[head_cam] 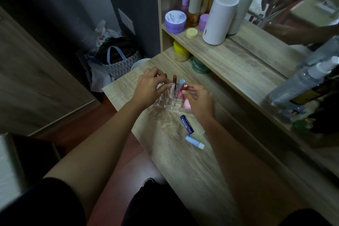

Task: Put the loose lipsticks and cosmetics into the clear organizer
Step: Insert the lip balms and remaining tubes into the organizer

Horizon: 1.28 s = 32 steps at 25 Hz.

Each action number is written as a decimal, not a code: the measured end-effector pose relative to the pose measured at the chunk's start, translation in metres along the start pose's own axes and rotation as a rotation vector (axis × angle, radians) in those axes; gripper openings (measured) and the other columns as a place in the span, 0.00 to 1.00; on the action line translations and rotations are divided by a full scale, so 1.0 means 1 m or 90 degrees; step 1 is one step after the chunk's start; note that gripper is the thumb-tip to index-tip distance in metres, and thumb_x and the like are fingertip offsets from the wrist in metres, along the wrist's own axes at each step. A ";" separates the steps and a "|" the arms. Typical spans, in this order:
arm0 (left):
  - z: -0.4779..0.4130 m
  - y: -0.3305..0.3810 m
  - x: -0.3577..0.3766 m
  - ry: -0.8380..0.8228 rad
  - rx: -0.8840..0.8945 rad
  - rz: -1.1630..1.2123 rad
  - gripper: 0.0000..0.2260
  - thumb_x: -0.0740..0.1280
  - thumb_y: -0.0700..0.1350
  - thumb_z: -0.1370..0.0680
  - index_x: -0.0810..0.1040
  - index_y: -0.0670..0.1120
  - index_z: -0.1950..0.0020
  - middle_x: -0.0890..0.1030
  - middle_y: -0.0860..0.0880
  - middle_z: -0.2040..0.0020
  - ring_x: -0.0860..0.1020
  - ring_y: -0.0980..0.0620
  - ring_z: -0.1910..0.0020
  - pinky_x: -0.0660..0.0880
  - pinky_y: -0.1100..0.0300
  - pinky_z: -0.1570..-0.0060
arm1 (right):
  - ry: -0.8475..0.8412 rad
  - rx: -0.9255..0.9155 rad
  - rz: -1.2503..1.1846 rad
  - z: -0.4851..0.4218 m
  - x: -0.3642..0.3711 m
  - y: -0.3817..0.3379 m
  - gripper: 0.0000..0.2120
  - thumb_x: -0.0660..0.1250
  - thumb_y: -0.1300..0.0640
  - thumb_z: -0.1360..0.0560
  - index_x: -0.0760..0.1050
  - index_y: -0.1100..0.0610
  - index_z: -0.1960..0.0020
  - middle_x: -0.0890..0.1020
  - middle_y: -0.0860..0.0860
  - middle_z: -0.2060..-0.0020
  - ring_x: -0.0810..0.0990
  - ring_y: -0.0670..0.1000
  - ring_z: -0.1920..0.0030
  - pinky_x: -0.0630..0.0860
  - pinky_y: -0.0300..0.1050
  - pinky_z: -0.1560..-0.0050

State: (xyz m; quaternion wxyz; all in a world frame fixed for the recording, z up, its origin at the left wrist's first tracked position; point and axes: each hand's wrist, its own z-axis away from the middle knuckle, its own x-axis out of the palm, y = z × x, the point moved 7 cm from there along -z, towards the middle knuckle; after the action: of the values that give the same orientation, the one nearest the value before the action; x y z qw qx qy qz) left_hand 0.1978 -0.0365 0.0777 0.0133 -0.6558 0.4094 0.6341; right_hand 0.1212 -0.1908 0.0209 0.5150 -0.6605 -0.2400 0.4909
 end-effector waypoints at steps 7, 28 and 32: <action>-0.003 -0.006 0.013 -0.032 -0.007 -0.055 0.10 0.69 0.50 0.27 0.83 0.48 0.49 0.76 0.44 0.48 0.71 0.45 0.46 0.68 0.49 0.48 | -0.019 0.014 0.080 -0.001 0.009 0.005 0.14 0.68 0.63 0.28 0.77 0.58 0.43 0.82 0.53 0.49 0.75 0.31 0.62 0.68 0.16 0.65; -0.011 0.010 0.014 -0.062 0.064 -0.178 0.11 0.68 0.50 0.27 0.81 0.47 0.49 0.73 0.44 0.38 0.71 0.44 0.42 0.68 0.48 0.47 | -0.033 0.016 0.131 0.003 0.002 0.005 0.13 0.70 0.61 0.29 0.77 0.55 0.45 0.83 0.51 0.52 0.77 0.37 0.59 0.71 0.23 0.67; 0.012 0.020 -0.005 0.053 0.106 0.001 0.08 0.70 0.45 0.27 0.81 0.43 0.51 0.78 0.42 0.51 0.73 0.49 0.53 0.71 0.54 0.51 | -0.036 0.011 0.125 0.017 -0.025 0.002 0.11 0.70 0.62 0.29 0.79 0.59 0.47 0.84 0.56 0.54 0.80 0.47 0.58 0.78 0.37 0.56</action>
State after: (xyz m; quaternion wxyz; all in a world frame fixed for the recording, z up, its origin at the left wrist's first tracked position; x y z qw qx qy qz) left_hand 0.1779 -0.0408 0.0897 0.0504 -0.6782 0.4613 0.5698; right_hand 0.0954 -0.2042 0.0289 0.4631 -0.6625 -0.1846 0.5590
